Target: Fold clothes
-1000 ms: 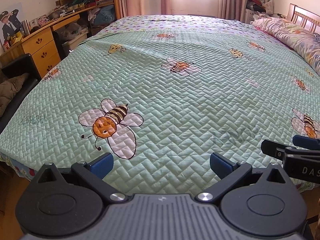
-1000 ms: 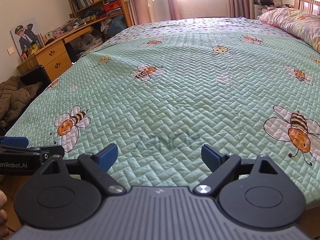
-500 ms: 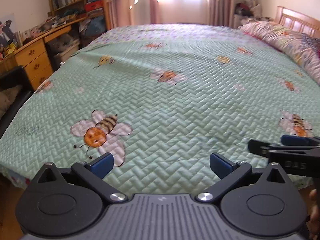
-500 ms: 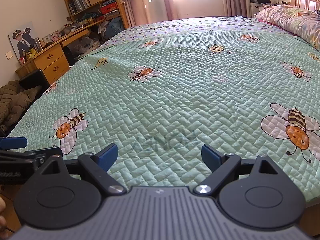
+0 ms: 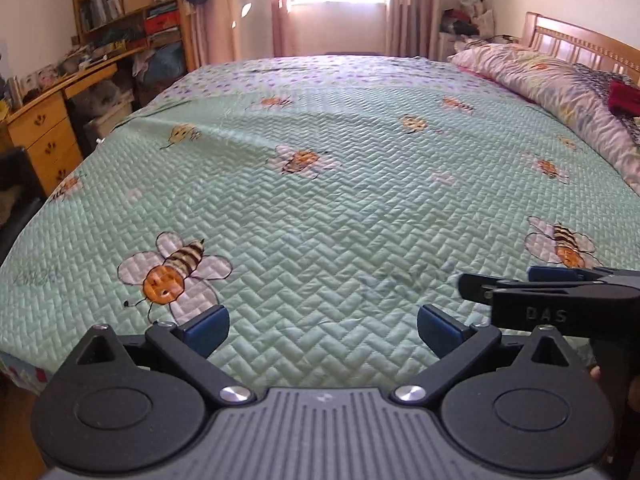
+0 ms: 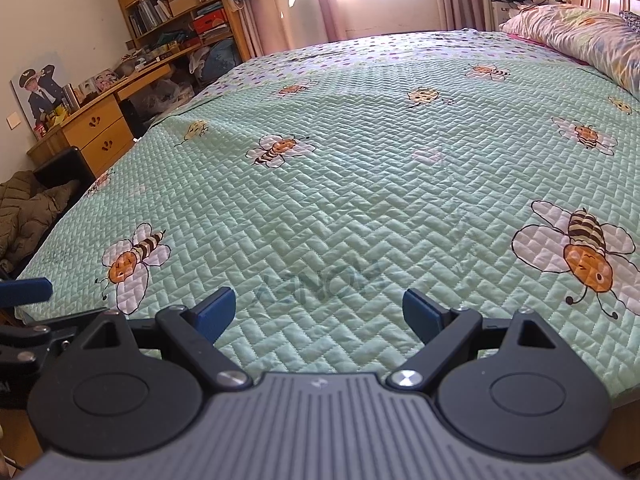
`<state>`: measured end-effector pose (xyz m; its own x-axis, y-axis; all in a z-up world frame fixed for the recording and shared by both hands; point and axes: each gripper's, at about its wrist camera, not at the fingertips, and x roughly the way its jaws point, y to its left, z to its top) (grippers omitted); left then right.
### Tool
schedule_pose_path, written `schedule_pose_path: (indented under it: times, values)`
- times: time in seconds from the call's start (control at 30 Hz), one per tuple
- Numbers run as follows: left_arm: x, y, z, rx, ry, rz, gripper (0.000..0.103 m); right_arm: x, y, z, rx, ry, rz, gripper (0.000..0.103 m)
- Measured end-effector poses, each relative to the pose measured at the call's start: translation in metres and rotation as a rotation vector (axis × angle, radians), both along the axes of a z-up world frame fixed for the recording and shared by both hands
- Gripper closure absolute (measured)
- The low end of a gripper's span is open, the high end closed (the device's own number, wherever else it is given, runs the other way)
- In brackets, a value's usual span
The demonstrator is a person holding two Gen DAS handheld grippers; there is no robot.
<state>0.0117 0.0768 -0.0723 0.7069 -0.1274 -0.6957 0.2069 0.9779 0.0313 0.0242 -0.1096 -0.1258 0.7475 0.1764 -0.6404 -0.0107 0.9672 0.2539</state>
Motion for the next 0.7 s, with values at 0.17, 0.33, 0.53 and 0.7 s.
schedule_pose_path:
  times: [0.17, 0.33, 0.53, 0.7]
  values:
    - [0.004, 0.004, -0.004, -0.001, 0.022, 0.017, 0.003, 0.0, 0.0, -0.002, 0.006, 0.009, -0.001, 0.012]
    - [0.006, 0.005, -0.008, 0.004, 0.039, 0.029, 0.003, 0.0, -0.001, -0.002, 0.008, 0.009, -0.002, 0.012]
    - [0.009, 0.002, -0.012, 0.014, 0.06, 0.03, 0.003, 0.001, -0.004, -0.004, 0.011, 0.013, -0.012, 0.012]
    - [0.012, 0.0, -0.015, 0.019, 0.075, 0.034, 0.003, 0.002, -0.008, -0.005, 0.018, 0.019, -0.021, 0.012]
